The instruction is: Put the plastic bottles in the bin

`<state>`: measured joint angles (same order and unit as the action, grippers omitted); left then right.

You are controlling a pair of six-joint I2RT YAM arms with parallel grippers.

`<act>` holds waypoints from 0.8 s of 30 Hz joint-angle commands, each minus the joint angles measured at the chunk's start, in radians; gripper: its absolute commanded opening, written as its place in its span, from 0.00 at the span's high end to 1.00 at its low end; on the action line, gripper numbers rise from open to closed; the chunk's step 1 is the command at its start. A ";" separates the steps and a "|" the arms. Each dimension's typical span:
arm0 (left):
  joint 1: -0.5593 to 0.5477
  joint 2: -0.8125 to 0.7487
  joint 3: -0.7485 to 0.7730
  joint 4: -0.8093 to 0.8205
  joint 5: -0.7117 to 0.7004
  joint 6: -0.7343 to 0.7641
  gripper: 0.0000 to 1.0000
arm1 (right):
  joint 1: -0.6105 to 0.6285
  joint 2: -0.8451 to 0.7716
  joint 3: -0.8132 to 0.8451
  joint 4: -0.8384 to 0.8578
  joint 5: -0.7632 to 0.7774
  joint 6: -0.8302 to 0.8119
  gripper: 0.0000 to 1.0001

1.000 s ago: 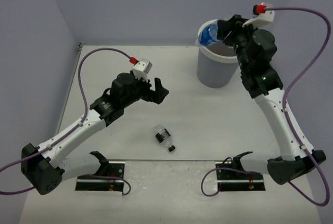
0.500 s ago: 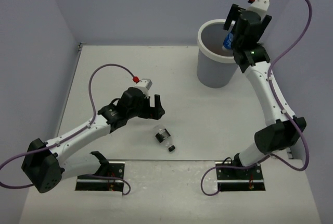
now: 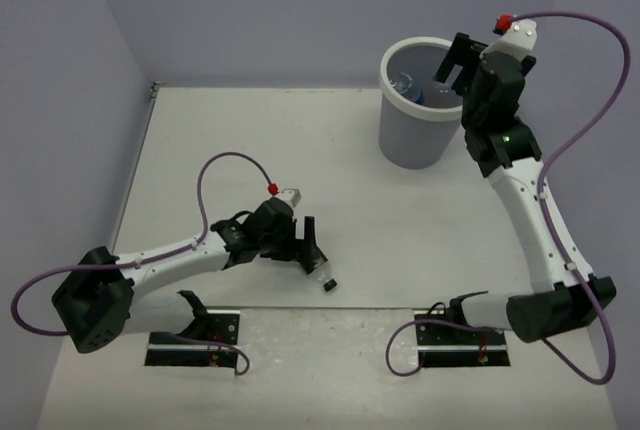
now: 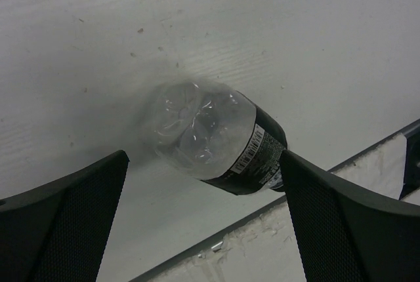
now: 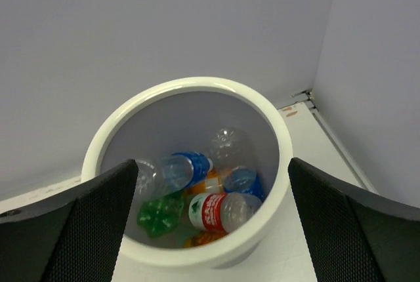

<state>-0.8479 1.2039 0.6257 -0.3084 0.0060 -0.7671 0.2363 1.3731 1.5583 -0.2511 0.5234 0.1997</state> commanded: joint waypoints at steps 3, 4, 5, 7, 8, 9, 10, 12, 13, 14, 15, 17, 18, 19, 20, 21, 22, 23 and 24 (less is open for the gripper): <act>-0.014 0.112 -0.042 0.239 0.048 -0.103 0.00 | 0.003 -0.198 -0.181 0.106 -0.113 0.053 0.01; -0.015 0.132 -0.042 0.260 0.057 -0.107 0.00 | 0.004 -0.224 -0.210 0.108 -0.111 0.054 0.01; -0.016 0.147 -0.040 0.278 0.067 -0.108 0.01 | 0.003 -0.242 -0.232 0.108 -0.109 0.056 0.01; -0.017 0.169 -0.036 0.289 0.083 -0.105 0.06 | 0.003 -0.269 -0.260 0.104 -0.101 0.063 0.01; -0.019 0.178 -0.034 0.289 0.085 -0.104 0.09 | 0.004 -0.282 -0.275 0.104 -0.099 0.069 0.01; -0.021 0.190 -0.031 0.302 0.086 -0.104 0.23 | 0.004 -0.304 -0.299 0.103 -0.100 0.077 0.01; -0.023 0.204 -0.026 0.321 0.087 -0.103 0.43 | 0.003 -0.331 -0.328 0.101 -0.102 0.086 0.01; -0.023 0.217 -0.014 0.331 0.088 -0.094 0.65 | 0.003 -0.365 -0.363 0.087 -0.123 0.100 0.01; -0.023 0.218 -0.005 0.331 0.088 -0.088 0.70 | 0.003 -0.377 -0.371 0.084 -0.149 0.101 0.01; -0.023 0.217 0.014 0.329 0.088 -0.069 0.75 | 0.003 -0.389 -0.382 0.066 -0.194 0.100 0.01; -0.023 0.215 0.032 0.327 0.088 -0.050 0.80 | 0.003 -0.400 -0.392 0.047 -0.239 0.098 0.01; -0.023 0.207 0.080 0.316 0.074 -0.011 0.86 | 0.003 -0.422 -0.412 0.021 -0.369 0.093 0.01; -0.023 0.207 0.081 0.310 0.073 -0.010 0.86 | 0.003 -0.434 -0.413 0.015 -0.431 0.093 0.01; -0.022 0.198 0.128 0.285 0.054 0.029 0.87 | 0.003 -0.455 -0.435 0.011 -0.550 0.094 0.01; -0.022 0.189 0.172 0.266 0.035 0.067 0.88 | 0.003 -0.474 -0.456 0.009 -0.651 0.096 0.01; -0.022 0.180 0.210 0.259 0.016 0.105 0.88 | 0.002 -0.490 -0.476 0.009 -0.724 0.099 0.01; -0.022 0.171 0.239 0.258 0.007 0.113 0.88 | 0.001 -0.494 -0.494 0.011 -0.739 0.099 0.01; -0.022 0.152 0.280 0.259 0.000 0.147 0.88 | 0.003 -0.508 -0.521 0.012 -0.818 0.105 0.01; -0.022 0.135 0.299 0.285 0.002 0.185 0.88 | 0.003 -0.518 -0.542 0.012 -0.890 0.119 0.01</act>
<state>-0.8665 1.4162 0.7819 -0.0740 0.0585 -0.7418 0.2360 0.8968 1.0817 -0.2313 -0.0080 0.2852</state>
